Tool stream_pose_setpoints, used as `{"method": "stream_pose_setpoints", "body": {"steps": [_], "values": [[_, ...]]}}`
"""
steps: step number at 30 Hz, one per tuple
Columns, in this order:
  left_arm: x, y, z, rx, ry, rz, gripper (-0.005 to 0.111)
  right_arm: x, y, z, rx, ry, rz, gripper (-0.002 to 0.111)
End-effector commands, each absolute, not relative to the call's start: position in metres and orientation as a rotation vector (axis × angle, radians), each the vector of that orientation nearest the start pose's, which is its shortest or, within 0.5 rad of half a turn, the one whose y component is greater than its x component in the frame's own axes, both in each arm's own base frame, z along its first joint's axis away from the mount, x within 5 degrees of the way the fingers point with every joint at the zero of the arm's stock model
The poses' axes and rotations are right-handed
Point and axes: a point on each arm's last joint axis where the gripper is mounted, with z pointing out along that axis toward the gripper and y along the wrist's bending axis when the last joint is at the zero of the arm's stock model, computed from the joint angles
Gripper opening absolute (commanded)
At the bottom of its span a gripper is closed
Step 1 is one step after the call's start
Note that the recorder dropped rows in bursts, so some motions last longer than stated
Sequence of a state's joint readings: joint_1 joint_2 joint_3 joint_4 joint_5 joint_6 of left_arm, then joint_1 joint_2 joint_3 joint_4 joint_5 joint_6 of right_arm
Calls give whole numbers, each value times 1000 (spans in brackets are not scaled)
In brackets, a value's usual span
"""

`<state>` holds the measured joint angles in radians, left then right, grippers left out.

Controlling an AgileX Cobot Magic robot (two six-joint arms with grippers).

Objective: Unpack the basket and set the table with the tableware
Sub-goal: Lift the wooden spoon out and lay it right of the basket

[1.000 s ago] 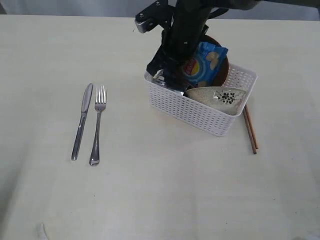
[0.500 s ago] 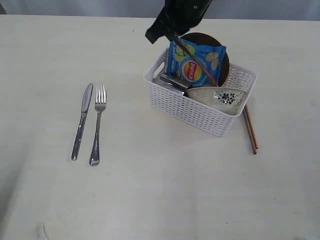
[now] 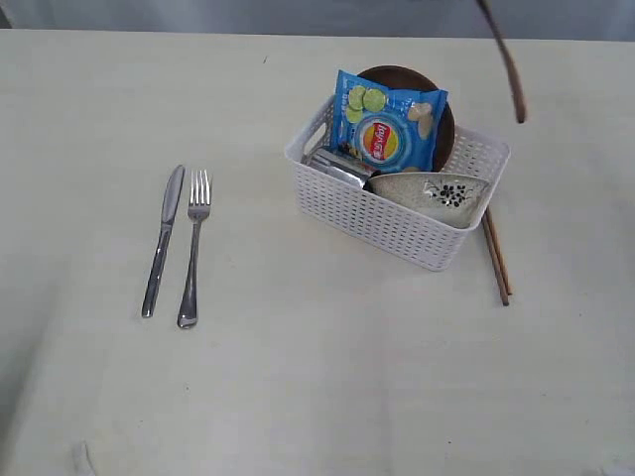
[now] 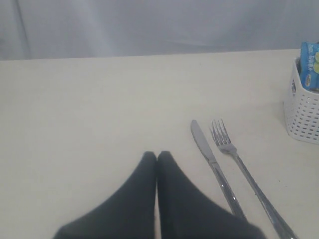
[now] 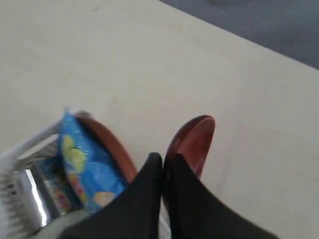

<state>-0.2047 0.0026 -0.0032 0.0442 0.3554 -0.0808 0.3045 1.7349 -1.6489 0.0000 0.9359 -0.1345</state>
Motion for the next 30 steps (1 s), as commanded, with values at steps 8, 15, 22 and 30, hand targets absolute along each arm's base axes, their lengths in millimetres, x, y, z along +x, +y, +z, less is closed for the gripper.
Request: {"method": "stream_pose_setpoints", "body": {"steps": [8,15,22,30], "values": [[53,-10,182,147,1825,-157,0,375,20,239,47,2840,123,0],[53,-10,182,147,1825,-157,0,366,21,195,48,2881,115,0],[53,-10,182,147,1825,-157,0,369,27,170,46,2959,197,0],[53,-10,182,147,1825,-157,0,371,27,156,41,2986,203,14]]}}
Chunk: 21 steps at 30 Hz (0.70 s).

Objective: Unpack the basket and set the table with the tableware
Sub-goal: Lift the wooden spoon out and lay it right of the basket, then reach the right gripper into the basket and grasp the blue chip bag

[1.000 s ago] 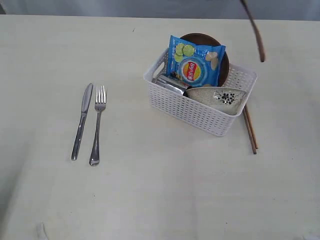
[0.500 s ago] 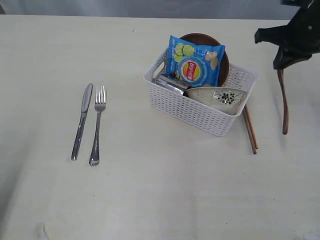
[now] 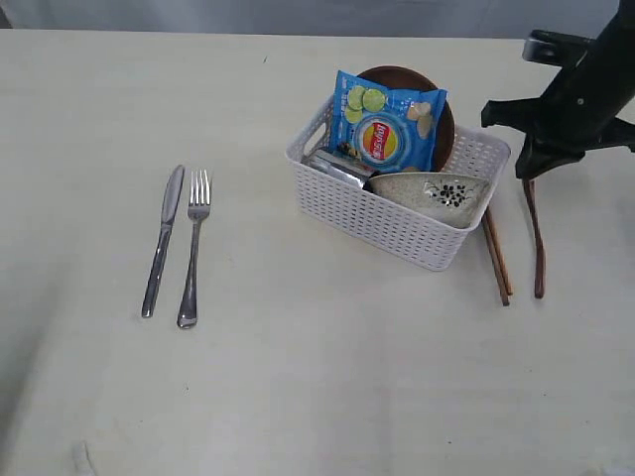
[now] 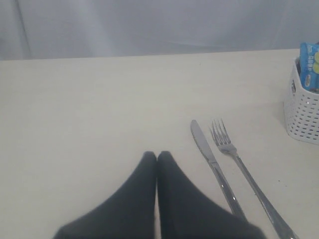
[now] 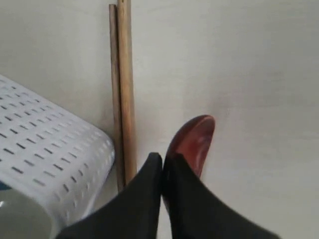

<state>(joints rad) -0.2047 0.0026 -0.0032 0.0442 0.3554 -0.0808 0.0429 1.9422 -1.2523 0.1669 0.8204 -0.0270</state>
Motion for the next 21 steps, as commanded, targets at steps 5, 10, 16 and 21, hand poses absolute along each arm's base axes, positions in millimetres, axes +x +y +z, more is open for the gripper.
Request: {"method": "stream_pose_setpoints", "body": {"steps": [5,10,16,21], "values": [[53,-10,182,147,1825,-157,0,373,27,157,45,2965,202,39],[53,-10,182,147,1825,-157,0,376,28,170,36,2959,216,40],[53,-10,182,147,1825,-157,0,375,33,223,-67,2859,281,40],[53,-10,182,147,1825,-157,0,360,59,282,-408,2594,634,40]]}}
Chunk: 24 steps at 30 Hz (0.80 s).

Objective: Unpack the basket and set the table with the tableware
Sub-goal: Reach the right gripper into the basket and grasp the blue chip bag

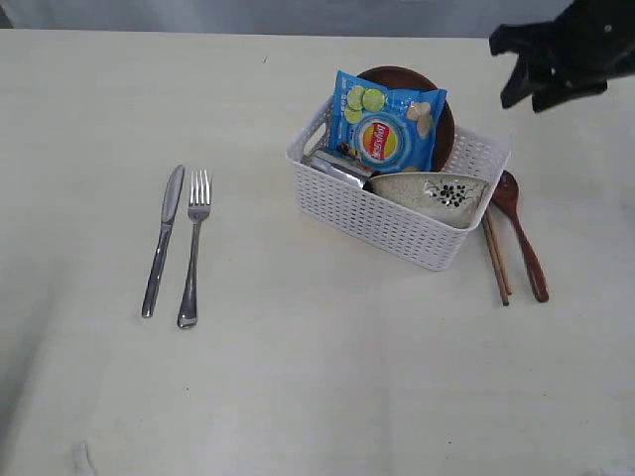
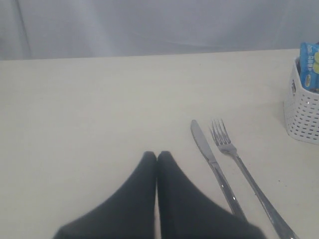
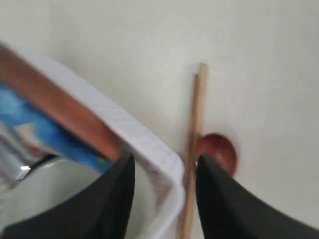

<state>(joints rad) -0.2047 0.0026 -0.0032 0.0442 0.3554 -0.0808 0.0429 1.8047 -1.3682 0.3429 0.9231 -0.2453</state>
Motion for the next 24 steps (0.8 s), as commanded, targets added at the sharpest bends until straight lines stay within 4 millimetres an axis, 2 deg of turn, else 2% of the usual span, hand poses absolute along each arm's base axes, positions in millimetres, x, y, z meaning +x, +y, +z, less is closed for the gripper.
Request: {"method": "stream_pose_setpoints", "body": {"steps": [1,2,4,7,12,20,24], "values": [[53,-10,182,147,1825,-157,0,357,63,289,-463,2548,693,40],[53,-10,182,147,1825,-157,0,353,68,295,-493,2518,759,40],[53,-10,182,147,1825,-157,0,348,73,299,-530,2516,785,40],[53,-10,182,147,1825,-157,0,344,80,293,-654,2552,708,40],[53,-10,182,147,1825,-157,0,337,102,283,-993,2495,608,40],[53,-10,182,147,1825,-157,0,339,126,262,-1092,2520,645,40],[53,-10,182,147,1825,-157,0,350,132,253,-1047,2487,592,40]]}}
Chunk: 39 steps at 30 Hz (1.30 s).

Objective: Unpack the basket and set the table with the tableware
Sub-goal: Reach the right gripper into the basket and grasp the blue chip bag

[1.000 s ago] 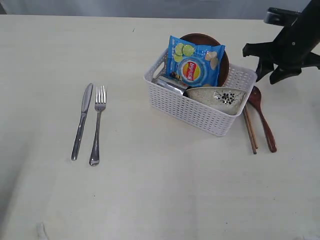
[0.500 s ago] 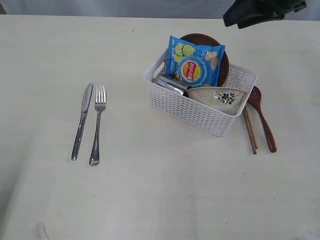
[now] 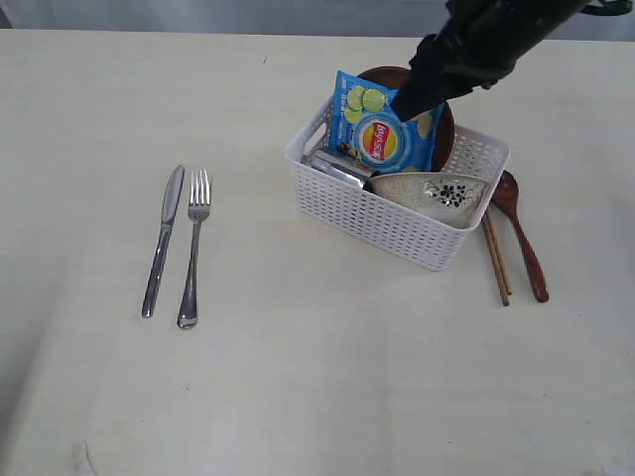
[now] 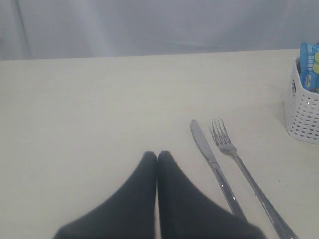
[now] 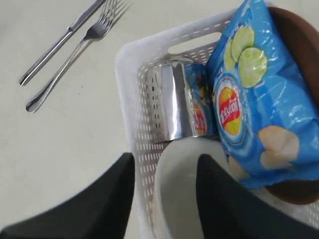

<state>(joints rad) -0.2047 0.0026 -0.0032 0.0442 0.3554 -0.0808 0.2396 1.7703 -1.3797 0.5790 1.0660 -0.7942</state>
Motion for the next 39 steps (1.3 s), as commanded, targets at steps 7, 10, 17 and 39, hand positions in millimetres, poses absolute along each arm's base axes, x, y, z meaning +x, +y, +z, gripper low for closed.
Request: {"method": "stream_pose_setpoints", "body": {"steps": [7,10,17,39], "values": [[53,-10,182,147,1825,-157,0,358,127,255,-1031,2434,458,40],[53,-10,182,147,1825,-157,0,359,127,257,-1016,2416,442,40],[53,-10,182,147,1825,-157,0,365,122,257,-949,2422,362,40],[53,-10,182,147,1825,-157,0,373,118,228,-798,2595,323,31]]}}
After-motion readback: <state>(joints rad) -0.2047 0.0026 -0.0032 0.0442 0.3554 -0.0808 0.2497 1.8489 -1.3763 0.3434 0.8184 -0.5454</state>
